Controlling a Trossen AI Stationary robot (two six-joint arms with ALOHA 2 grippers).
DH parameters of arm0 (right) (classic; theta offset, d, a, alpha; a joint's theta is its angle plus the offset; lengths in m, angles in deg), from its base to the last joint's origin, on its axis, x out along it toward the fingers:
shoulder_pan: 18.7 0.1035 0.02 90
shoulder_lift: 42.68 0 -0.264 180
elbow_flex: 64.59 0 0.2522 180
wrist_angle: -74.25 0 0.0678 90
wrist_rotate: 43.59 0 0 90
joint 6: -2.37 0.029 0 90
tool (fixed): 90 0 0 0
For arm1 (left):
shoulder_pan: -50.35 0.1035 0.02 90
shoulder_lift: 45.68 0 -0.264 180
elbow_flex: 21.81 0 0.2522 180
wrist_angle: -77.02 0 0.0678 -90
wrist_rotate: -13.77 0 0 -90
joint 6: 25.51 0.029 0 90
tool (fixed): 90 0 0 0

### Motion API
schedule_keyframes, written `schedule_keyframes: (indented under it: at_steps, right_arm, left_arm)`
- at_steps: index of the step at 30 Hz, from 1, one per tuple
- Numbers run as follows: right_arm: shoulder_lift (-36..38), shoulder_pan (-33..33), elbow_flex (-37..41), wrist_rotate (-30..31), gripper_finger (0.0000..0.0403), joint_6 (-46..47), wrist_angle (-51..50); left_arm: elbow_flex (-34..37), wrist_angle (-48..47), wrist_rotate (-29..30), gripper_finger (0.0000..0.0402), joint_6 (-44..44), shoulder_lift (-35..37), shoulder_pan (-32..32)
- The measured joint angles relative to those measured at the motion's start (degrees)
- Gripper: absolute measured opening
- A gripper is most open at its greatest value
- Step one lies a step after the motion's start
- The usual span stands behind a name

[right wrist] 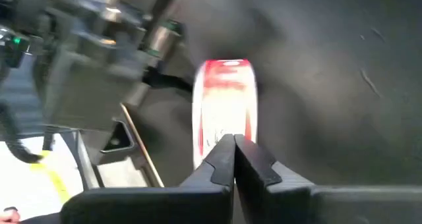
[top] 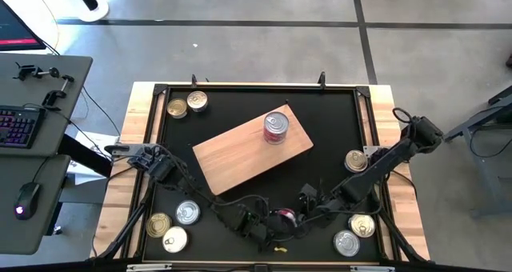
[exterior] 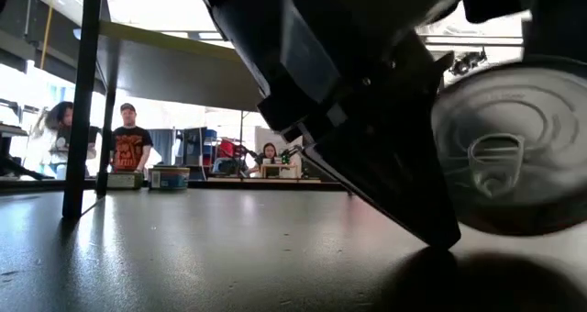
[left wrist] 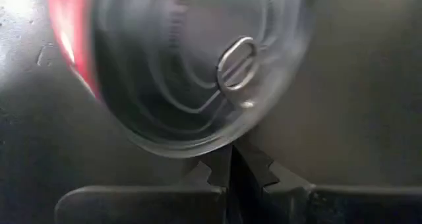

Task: Stack canned seafood by type on shelf
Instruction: Stack the red tuna can on the top of the other red tuna cans on the shelf

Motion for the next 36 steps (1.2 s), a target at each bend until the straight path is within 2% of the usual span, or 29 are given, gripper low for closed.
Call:
schedule_keyframes:
  at_steps: [8, 14, 24, 29, 33, 36]
  right_arm:
    - [-0.39, -0.02, -1.30, 0.60, 0.0000, -0.17, 0.01]
    - [-0.01, 0.00, -1.30, 0.62, 0.0000, -0.45, 0.37]
    - [2.78, 2.13, -9.46, 8.33, 0.0000, -4.35, -12.47]
    - [2.75, 3.59, -10.17, 14.28, 0.0000, -5.44, -7.17]
    - [2.73, 4.46, -10.19, 14.95, 0.0000, -8.91, -2.09]
    - [2.73, 5.01, -10.19, 14.92, 0.0000, -11.91, -2.09]
  left_arm:
    - [0.07, 1.28, 1.40, 0.0000, -0.07, -0.17, 0.99]
    - [0.07, 0.06, 0.01, 0.0000, -0.62, 0.37, 1.67]
    - [0.13, -10.30, -0.77, 0.0000, 0.06, 5.63, -2.35]
    - [0.13, -15.30, 3.79, 0.0000, 0.15, 9.69, -5.36]
    - [0.13, -18.76, 4.18, 0.0000, 0.15, 13.82, -6.55]
    - [0.13, -20.87, 4.48, 0.0000, 0.19, 17.47, -6.75]
